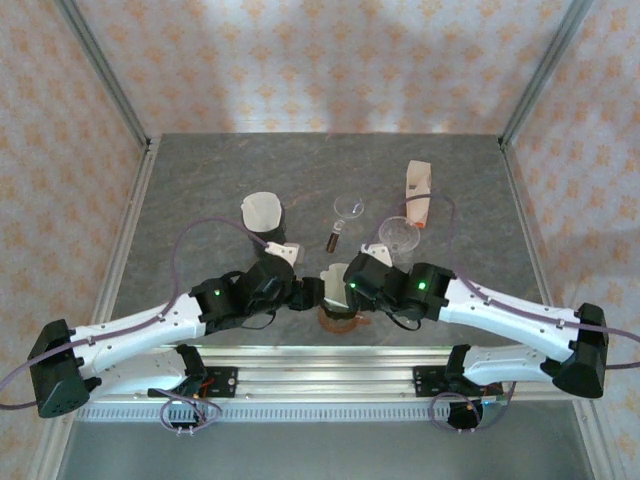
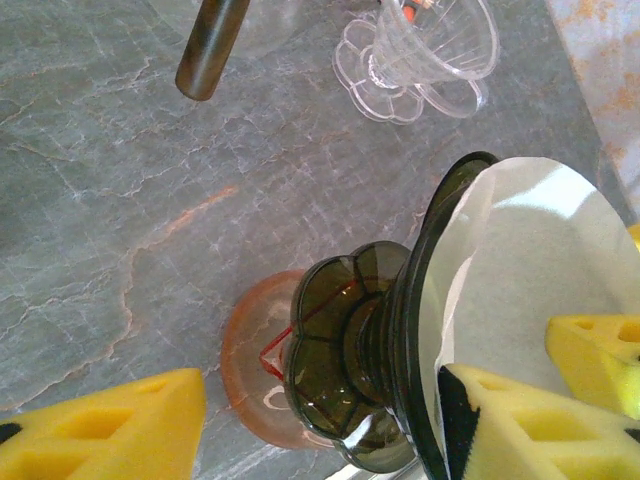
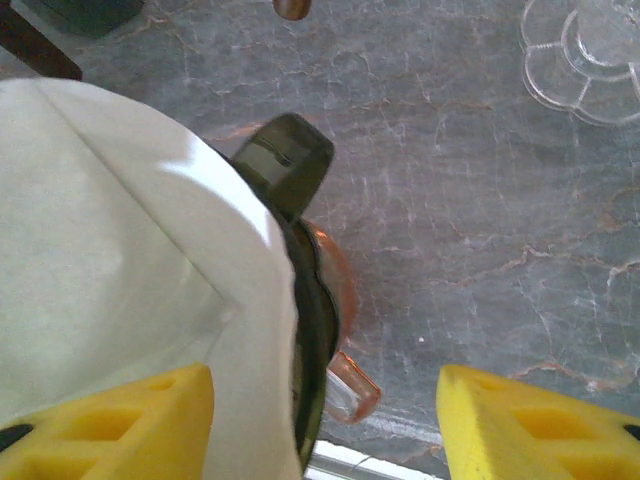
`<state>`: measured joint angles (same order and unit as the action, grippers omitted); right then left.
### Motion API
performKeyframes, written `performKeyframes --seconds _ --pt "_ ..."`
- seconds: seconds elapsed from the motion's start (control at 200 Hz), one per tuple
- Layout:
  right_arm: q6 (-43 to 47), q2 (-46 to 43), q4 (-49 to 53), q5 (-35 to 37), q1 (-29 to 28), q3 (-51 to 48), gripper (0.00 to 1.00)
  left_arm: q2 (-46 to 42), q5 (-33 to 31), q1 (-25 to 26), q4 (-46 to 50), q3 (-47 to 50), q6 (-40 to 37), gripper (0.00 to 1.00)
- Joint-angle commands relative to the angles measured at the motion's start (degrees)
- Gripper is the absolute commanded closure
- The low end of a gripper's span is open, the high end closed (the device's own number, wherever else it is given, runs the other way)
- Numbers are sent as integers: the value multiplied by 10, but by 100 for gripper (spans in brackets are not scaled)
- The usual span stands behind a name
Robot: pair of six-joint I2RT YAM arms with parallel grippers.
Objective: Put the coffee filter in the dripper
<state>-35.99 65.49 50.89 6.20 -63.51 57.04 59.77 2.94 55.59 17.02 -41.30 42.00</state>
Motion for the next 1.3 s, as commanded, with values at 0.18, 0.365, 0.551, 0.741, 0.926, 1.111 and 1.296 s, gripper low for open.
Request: performKeyframes --seconds 0.18,0.365,0.551,0.741,0.926,1.111,1.296 --pt "8 1 8 32 -1 40 32 -13 -6 -3 -5 6 3 36" --pt "33 35 -2 -15 37 73 29 -7 -7 -4 -3 3 2 35" --pt "46 76 4 -51 46 74 27 -4 -5 -4 -5 2 2 34" --pt "55 113 16 -62 60 67 26 -2 -4 -4 -8 2 2 34" --pt "64 146 11 -67 64 65 26 -1 -3 -4 -8 2 1 34" --pt "68 166 9 -65 64 61 26 1 -1 -4 -8 0 1 34" --pt "67 174 -1 -67 64 51 26 3 -1 -4 -12 0 2 34"
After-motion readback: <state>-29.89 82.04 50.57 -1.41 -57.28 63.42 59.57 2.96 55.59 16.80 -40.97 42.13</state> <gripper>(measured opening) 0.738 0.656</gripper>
